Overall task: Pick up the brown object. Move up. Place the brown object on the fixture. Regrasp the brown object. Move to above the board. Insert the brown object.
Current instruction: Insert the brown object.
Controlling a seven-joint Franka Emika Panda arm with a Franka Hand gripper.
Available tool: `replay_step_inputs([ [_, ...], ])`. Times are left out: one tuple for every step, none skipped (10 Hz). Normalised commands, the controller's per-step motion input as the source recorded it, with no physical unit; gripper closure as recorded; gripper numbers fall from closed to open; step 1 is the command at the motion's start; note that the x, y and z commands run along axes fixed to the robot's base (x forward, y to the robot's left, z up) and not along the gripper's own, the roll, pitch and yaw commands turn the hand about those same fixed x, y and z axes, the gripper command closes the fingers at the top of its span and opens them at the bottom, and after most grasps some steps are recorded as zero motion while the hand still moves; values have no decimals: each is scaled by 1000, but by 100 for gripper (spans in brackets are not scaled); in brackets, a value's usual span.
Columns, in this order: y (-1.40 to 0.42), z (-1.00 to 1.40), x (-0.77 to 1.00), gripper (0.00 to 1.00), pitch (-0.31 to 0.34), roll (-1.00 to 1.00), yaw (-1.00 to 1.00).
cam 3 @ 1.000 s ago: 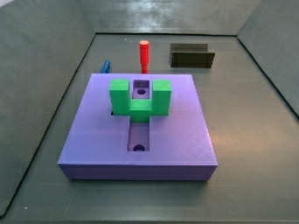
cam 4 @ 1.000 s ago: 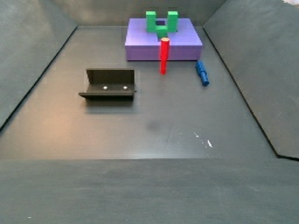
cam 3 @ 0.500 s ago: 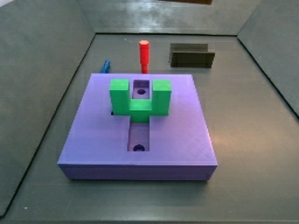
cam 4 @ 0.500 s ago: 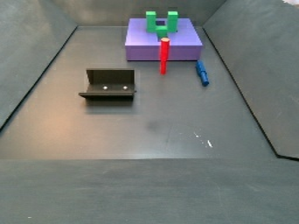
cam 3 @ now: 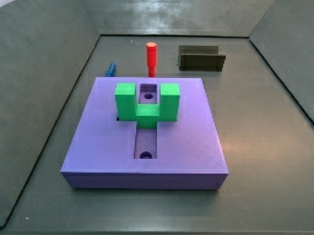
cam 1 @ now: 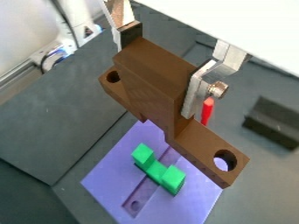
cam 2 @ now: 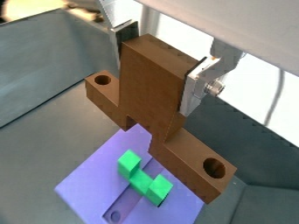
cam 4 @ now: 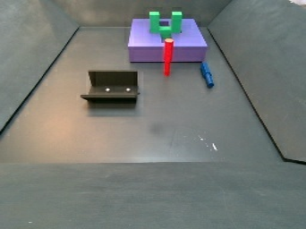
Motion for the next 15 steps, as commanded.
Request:
replay_step_inputs([
  [-63, -331, -26, 100, -144, -149, -929],
  [-37, -483, -40, 100, -120, -86, -989],
  [-23, -551, -34, 100, -91, -59, -1000],
  [-17, -566, -29, 100, -81, -54, -1000],
  [-14, -571, -26, 100, -76, -54, -1000],
  [-14, -569, -26, 100, -69, -56, -1000],
  [-14, -566, -26, 100, -67, -57, -1000],
  [-17, -514, -26, 100, -94, -79, -1000],
  [-63, -329, -49, 100, -194, -154, -937],
  [-71, -309, -54, 100, -209, -166, -926],
  [-71, -303, -54, 100, -210, -164, -929],
  [-71, -291, -49, 100, -204, -161, -931],
  [-60, -260, 0, 100, -101, -107, -991],
  [-37, -246, 0, 100, -36, -84, -1000],
  [-40, -200, 0, 100, -4, -93, -1000],
])
